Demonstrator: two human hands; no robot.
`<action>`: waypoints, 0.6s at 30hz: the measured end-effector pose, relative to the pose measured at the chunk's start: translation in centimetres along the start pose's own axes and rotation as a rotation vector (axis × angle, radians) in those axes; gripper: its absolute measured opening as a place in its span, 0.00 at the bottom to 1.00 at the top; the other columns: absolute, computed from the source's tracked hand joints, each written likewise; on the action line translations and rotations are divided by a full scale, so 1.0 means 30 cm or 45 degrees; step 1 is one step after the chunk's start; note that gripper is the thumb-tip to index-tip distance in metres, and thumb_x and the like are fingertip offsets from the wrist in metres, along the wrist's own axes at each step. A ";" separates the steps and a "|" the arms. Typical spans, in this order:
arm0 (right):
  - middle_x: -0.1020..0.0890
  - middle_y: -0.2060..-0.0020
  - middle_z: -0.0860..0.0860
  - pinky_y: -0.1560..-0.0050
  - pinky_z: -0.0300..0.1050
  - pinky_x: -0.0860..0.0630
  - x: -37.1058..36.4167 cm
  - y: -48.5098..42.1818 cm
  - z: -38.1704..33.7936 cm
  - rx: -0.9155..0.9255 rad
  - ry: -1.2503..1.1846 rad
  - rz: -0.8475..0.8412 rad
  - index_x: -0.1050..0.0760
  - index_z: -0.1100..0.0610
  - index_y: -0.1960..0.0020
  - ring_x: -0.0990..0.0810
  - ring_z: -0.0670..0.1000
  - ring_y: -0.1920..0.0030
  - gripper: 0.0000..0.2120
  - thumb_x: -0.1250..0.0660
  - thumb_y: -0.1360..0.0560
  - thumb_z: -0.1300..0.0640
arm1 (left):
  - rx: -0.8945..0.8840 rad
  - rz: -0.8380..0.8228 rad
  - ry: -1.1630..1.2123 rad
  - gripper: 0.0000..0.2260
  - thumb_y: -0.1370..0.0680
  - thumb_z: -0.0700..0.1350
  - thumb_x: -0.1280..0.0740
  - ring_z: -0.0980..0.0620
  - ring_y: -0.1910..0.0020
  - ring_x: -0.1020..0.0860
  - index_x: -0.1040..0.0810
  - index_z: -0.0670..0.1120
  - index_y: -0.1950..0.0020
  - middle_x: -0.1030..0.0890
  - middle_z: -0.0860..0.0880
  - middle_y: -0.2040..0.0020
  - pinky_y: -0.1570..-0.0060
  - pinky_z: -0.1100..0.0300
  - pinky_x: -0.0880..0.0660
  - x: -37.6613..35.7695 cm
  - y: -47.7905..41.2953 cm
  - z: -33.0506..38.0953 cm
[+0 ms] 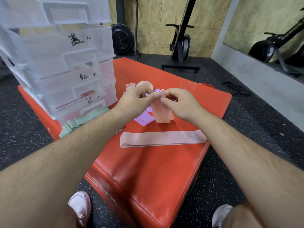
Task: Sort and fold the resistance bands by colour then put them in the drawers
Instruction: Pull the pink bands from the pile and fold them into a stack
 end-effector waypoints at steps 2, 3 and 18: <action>0.16 0.59 0.52 0.55 0.48 0.25 -0.012 -0.013 0.006 -0.016 0.034 -0.014 0.18 0.59 0.51 0.22 0.48 0.60 0.05 0.32 0.21 0.58 | 0.037 0.041 0.078 0.11 0.20 0.55 0.34 0.59 0.75 0.27 0.21 0.50 0.56 0.25 0.52 0.69 0.79 0.68 0.33 0.020 0.004 0.003; 0.17 0.60 0.52 0.55 0.49 0.26 -0.017 -0.019 0.009 -0.033 0.021 -0.017 0.19 0.60 0.51 0.24 0.49 0.61 0.07 0.33 0.20 0.57 | 0.052 0.054 0.111 0.10 0.19 0.52 0.35 0.60 0.77 0.27 0.22 0.49 0.58 0.24 0.51 0.69 0.77 0.67 0.31 0.028 0.005 0.004; 0.16 0.54 0.53 0.53 0.45 0.23 -0.009 -0.026 -0.042 -0.065 -0.387 0.116 0.18 0.53 0.52 0.20 0.50 0.55 0.13 0.37 0.26 0.67 | 0.073 0.059 0.217 0.03 0.22 0.37 0.34 0.58 0.71 0.22 0.26 0.43 0.50 0.20 0.49 0.63 0.67 0.58 0.22 0.038 -0.008 -0.021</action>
Point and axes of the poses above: each hand's wrist, its own y-axis away from the middle knuckle, its own x-axis out of the back of the hand, z = x × y, the point moved 7 cm from there along -y, towards the middle knuckle
